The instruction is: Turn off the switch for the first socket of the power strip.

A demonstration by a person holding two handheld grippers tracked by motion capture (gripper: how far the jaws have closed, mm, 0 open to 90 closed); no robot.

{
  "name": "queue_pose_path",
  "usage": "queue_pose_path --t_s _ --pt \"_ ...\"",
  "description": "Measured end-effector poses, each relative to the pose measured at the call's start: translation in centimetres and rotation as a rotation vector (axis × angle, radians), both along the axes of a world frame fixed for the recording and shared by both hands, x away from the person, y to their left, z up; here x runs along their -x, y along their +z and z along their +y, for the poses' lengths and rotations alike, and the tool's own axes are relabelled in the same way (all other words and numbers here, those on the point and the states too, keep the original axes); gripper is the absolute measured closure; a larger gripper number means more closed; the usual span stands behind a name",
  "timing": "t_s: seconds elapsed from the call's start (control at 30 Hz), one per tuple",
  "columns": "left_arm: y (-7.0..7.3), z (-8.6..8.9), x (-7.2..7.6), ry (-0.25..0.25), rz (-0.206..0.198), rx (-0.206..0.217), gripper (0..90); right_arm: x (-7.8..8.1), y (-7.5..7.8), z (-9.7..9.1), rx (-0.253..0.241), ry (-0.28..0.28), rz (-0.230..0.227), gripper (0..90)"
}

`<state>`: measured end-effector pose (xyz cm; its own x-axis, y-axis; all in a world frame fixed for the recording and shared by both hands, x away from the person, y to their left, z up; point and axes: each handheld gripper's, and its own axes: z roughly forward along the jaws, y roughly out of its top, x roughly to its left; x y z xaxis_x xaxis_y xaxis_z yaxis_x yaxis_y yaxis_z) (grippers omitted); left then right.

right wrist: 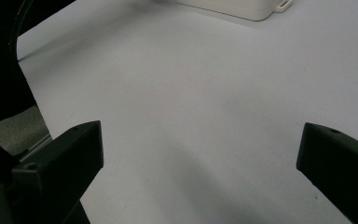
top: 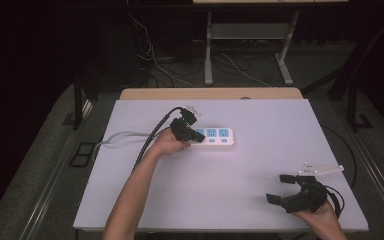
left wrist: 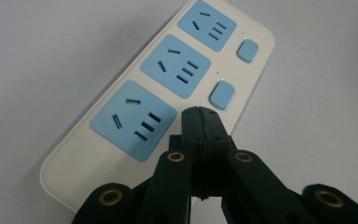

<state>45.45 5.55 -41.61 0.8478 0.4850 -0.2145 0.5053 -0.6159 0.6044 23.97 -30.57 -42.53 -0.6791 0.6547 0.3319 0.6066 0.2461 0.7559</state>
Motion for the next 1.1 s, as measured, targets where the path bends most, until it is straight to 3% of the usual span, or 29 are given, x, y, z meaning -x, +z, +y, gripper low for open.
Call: queue_pose_path --t_s 0.17,0.53,0.6,0.63,0.7,1.1 --pt "0.3 -0.5 0.3 -0.004 -0.030 -0.038 89.7 -0.1 -0.1 0.0 0.001 -0.003 0.002 0.2" --pt "0.3 -0.6 0.5 0.001 -0.047 -0.044 89.5 -0.1 0.0 -0.2 -0.006 -0.008 -0.002 0.2" --pt "0.6 -0.6 0.6 -0.001 -0.045 -0.018 89.4 -0.1 0.0 -0.2 -0.008 -0.008 -0.002 0.2" --pt "0.7 -0.7 0.7 -0.008 -0.061 -0.046 89.5 -0.1 0.0 -0.2 -0.009 -0.008 -0.002 0.2" --pt "0.9 -0.9 0.9 -0.013 -0.081 -0.061 89.4 -0.1 0.0 -0.2 -0.011 -0.007 0.000 0.2" --pt "3.1 0.6 1.3 0.019 -0.130 -0.028 89.3 -0.2 0.0 -0.2 -0.009 -0.012 0.003 0.2"
